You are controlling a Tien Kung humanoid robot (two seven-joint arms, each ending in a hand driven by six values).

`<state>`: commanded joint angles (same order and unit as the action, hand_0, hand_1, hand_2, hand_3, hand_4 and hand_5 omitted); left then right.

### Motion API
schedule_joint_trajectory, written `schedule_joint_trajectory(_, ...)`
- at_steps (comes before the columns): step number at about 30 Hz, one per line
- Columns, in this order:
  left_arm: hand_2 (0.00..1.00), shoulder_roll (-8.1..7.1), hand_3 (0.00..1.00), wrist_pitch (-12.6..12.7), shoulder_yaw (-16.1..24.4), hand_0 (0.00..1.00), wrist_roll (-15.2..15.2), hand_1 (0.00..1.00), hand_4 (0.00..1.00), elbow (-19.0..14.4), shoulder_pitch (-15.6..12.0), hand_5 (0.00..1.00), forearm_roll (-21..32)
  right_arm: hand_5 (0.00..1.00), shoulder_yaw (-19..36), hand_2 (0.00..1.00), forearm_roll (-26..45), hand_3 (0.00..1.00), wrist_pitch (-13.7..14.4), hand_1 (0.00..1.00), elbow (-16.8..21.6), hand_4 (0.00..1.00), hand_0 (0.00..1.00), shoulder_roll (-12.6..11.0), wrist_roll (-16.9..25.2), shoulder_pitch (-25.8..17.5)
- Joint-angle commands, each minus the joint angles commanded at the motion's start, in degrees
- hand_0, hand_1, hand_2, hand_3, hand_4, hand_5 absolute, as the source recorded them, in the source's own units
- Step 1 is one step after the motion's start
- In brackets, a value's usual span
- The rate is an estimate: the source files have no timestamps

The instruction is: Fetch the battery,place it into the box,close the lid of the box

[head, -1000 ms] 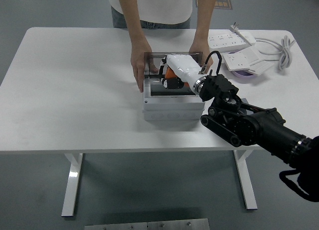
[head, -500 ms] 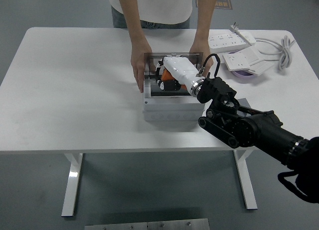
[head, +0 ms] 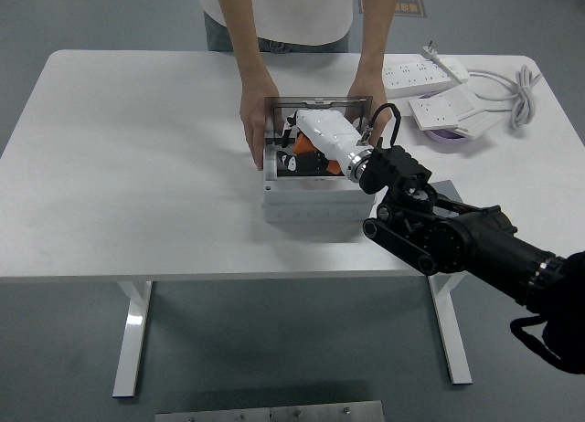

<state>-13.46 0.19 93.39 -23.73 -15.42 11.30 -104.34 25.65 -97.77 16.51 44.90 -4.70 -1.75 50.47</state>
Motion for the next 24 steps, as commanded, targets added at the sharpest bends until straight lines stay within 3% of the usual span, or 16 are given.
schedule_joint_trajectory(2, 0.595, -0.01, 0.58, 0.0, 0.0, 0.59, 0.0, 0.687, 0.551, 0.0, 0.0, 0.002, 0.0, 0.278, 0.1, 0.361, 0.1, 0.46, 0.0, 0.294, -0.1, 0.688, 0.292, -0.1, 0.1, 0.0)
schedule_joint_trajectory(7, 0.595, 0.02, 0.58, 0.0, 0.0, 0.59, 0.1, 0.687, 0.551, 0.0, 0.0, 0.002, 0.0, 0.278, 0.2, 0.361, 0.4, 0.46, 0.1, 0.294, -0.3, 0.688, 0.292, -0.1, 0.5, 0.0)
schedule_joint_trajectory(8, 0.595, 0.03, 0.581, 0.0, 0.0, 0.589, 0.1, 0.686, 0.549, 0.0, 0.1, 0.002, 0.0, 0.3, 0.2, 0.383, 0.4, 0.455, 0.2, 0.329, -0.3, 0.717, 0.497, -0.1, 0.5, 0.0)
schedule_joint_trajectory(13, 0.595, 0.03, 0.581, -0.1, 0.0, 0.589, 0.1, 0.686, 0.549, 0.1, 0.1, 0.002, 0.0, 0.3, 0.1, 0.383, 0.8, 0.455, 0.6, 0.329, -0.3, 0.717, 0.497, -0.1, 1.0, -0.1)
schedule_joint_trajectory(14, 0.595, 0.03, 0.581, -0.1, 0.0, 0.589, 0.1, 0.685, 0.551, 0.1, 0.1, 0.002, -0.1, 0.424, 0.1, 0.463, 0.9, 0.546, 0.7, 0.398, -0.4, 0.806, 0.59, -0.1, 1.1, -0.2)
schedule_joint_trajectory(24, 0.595, 0.03, 0.581, -0.3, 0.1, 0.589, 0.1, 0.685, 0.548, 0.1, 0.2, 0.002, -0.6, 0.435, 0.1, 0.474, 1.9, 0.548, 2.0, 0.405, -0.6, 0.818, 0.618, -0.3, 2.6, -0.4)
